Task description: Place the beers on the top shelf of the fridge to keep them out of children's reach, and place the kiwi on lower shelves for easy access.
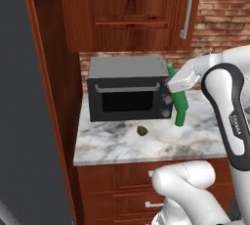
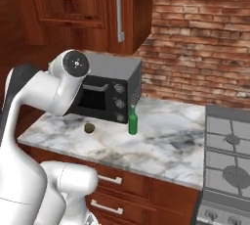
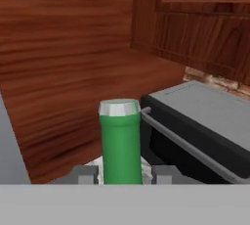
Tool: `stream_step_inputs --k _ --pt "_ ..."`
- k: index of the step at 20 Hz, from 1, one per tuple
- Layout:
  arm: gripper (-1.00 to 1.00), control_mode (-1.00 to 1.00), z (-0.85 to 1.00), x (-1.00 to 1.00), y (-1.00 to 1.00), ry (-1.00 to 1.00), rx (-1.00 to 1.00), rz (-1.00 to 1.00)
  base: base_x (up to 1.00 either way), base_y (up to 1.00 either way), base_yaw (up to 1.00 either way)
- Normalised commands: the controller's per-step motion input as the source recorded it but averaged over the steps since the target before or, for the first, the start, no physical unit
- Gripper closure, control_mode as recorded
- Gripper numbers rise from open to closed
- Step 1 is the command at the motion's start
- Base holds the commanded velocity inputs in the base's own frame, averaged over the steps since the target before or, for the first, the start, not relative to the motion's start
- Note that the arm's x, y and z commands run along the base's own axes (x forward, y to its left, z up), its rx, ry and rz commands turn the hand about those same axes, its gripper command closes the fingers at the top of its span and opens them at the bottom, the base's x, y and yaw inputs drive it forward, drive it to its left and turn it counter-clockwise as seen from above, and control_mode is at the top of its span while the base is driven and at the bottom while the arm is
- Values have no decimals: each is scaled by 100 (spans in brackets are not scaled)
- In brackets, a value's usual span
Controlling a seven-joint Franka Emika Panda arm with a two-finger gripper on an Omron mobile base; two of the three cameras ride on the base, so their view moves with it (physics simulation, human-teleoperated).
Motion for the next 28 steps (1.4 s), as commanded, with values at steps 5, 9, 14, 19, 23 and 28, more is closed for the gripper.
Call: stream_step_inputs --k 5,9,14,19,23,28 --pt "100 100 0 0 0 0 0 0 -59 6 59" --pt "100 100 0 0 0 0 0 0 -69 38 64" --pt "100 100 0 0 0 0 0 0 -63 72 59" --pt "100 100 0 0 0 0 0 0 -30 100 50" --pt "100 100 0 0 0 0 0 0 -3 100 32" --pt "100 100 0 0 0 0 0 0 0 90 4"
